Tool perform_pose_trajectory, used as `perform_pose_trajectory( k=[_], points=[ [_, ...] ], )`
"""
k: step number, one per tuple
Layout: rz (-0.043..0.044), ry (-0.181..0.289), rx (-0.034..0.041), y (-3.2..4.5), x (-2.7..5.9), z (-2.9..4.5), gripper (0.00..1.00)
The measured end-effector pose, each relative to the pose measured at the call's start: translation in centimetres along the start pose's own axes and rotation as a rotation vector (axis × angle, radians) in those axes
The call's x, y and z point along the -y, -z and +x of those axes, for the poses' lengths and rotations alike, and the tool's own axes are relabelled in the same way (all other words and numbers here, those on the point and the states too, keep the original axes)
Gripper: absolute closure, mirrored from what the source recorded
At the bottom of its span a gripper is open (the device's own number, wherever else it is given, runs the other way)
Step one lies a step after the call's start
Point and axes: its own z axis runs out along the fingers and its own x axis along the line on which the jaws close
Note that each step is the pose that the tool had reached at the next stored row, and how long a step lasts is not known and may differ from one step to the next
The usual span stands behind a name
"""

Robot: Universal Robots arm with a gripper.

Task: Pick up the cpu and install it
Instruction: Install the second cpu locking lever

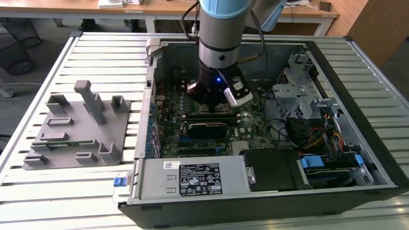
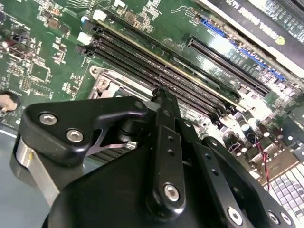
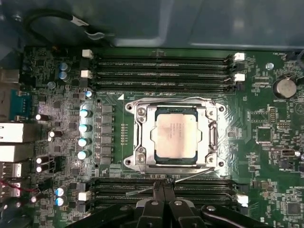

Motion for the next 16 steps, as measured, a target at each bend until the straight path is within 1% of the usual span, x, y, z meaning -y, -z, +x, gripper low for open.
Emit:
perform_pose_trajectory(
  k=[2,6,10,13,16],
  points=[
    [-0.0055,0.0,-0.0001,-0.16,0.04,0.06,0.89],
    [-0.0152,0.0,0.0,-0.32,0.42,0.29,0.89],
    [-0.0276,0.0,0.0001,-0.35,0.69,0.88,0.89],
    [-0.0379,0.0,0.0001,-0.37,0.78,1.13,0.89],
    [-0.044,0.0,0.0001,-0.41,0.86,1.6,0.89]
  ],
)
